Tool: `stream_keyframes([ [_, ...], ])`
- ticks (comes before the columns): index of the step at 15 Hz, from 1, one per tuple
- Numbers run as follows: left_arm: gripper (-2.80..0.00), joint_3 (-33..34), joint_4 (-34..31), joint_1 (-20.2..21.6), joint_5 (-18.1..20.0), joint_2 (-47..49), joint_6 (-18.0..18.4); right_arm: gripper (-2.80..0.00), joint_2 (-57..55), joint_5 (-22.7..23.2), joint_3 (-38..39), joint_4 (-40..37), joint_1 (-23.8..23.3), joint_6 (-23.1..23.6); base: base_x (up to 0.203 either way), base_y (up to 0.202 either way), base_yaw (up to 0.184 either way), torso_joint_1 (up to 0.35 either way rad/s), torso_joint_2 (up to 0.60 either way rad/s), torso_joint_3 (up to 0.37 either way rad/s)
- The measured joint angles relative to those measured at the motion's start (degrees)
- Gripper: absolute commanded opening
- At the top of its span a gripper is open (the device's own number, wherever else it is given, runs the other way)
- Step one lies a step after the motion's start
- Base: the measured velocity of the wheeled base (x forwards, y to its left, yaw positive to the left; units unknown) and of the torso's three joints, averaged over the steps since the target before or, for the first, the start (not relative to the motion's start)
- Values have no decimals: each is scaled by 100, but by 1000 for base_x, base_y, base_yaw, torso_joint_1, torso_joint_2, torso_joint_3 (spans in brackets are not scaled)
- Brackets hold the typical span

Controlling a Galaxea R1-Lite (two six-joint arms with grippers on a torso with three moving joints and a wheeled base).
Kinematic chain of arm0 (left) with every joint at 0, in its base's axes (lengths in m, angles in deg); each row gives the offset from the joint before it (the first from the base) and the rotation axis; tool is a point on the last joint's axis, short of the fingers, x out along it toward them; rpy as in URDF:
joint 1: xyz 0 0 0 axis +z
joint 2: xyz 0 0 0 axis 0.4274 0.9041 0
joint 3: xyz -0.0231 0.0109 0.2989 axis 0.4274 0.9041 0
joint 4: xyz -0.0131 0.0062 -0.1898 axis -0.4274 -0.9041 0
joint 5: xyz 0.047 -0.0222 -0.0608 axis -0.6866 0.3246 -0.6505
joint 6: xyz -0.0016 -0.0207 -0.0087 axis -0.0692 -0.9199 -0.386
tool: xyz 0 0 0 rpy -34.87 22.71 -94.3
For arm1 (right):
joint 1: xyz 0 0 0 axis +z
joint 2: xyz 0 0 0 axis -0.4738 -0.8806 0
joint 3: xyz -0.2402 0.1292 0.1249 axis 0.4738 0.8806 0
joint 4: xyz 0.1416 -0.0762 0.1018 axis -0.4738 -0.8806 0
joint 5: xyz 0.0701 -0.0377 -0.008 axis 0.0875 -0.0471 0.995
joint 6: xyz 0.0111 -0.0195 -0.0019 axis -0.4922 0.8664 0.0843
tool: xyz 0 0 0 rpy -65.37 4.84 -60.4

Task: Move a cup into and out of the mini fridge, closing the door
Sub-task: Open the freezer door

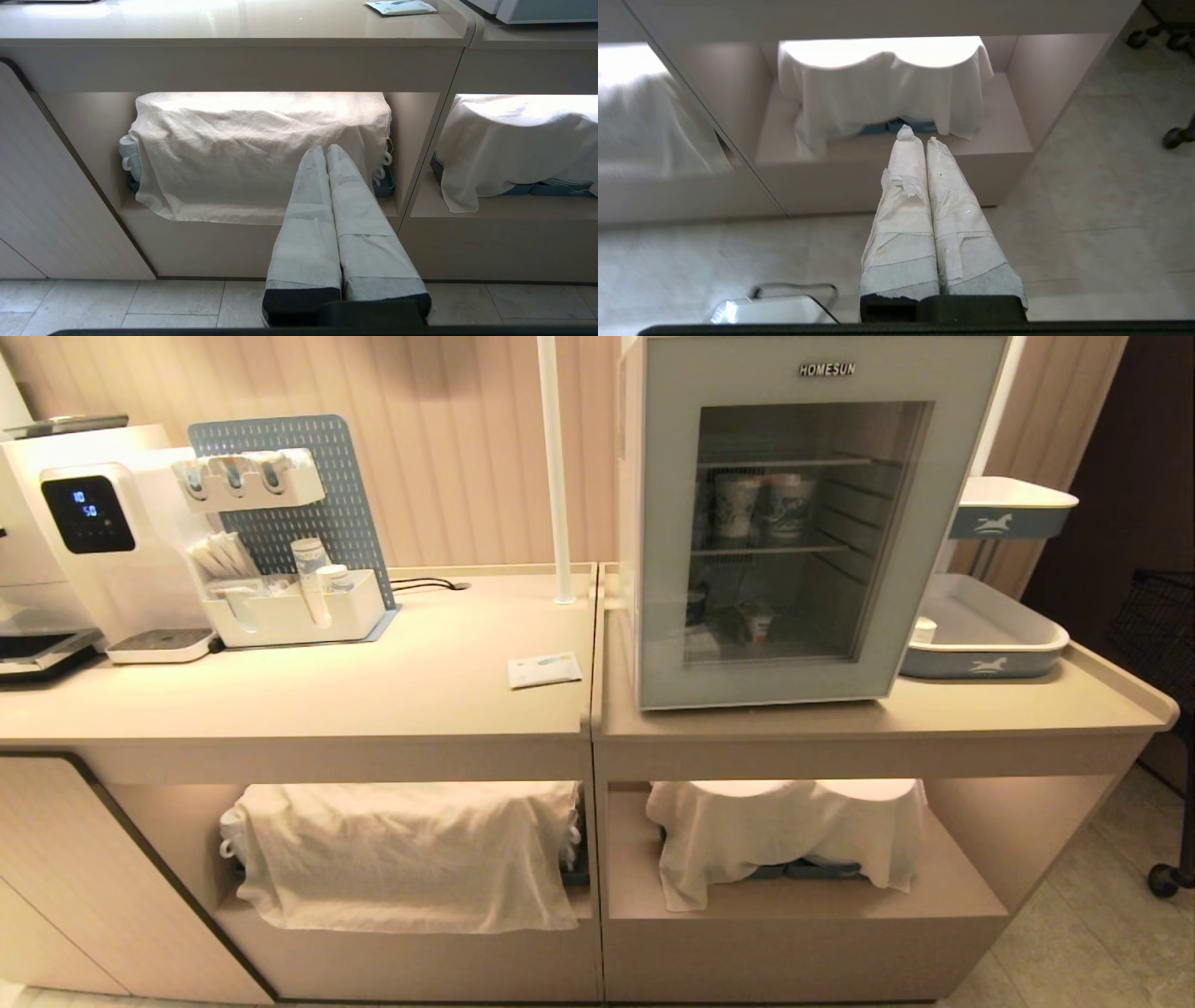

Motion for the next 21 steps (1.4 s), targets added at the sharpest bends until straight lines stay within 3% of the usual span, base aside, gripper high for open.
stream_keyframes([
  [3, -280, 2, -1, 2, 0, 0, 2, -280, 273, 34, 389, 462, -31, -202, 0, 0, 0, 0, 0, 0],
  [5, -280, 2, 0, 2, 0, 0, 4, -280, 339, 148, 627, 532, -72, 70, 0, 0, 0, 0, 0, 0],
  [9, -280, 2, 0, 2, 0, 0, 0, -280, 798, 798, 833, 300, -502, 413, 0, 0, 0, 0, 0, 0],
  [16, -280, 0, 0, -2, 2, 0, 2, -280, 1734, 907, 1131, 315, -550, 358, 0, 0, 0, 0, 0, 0],
  [21, -280, 1, 0, 0, 1, 0, 2, -280, 2001, 994, 1532, 1251, -542, 205, 0, 0, 0, 0, 0, 0],
])
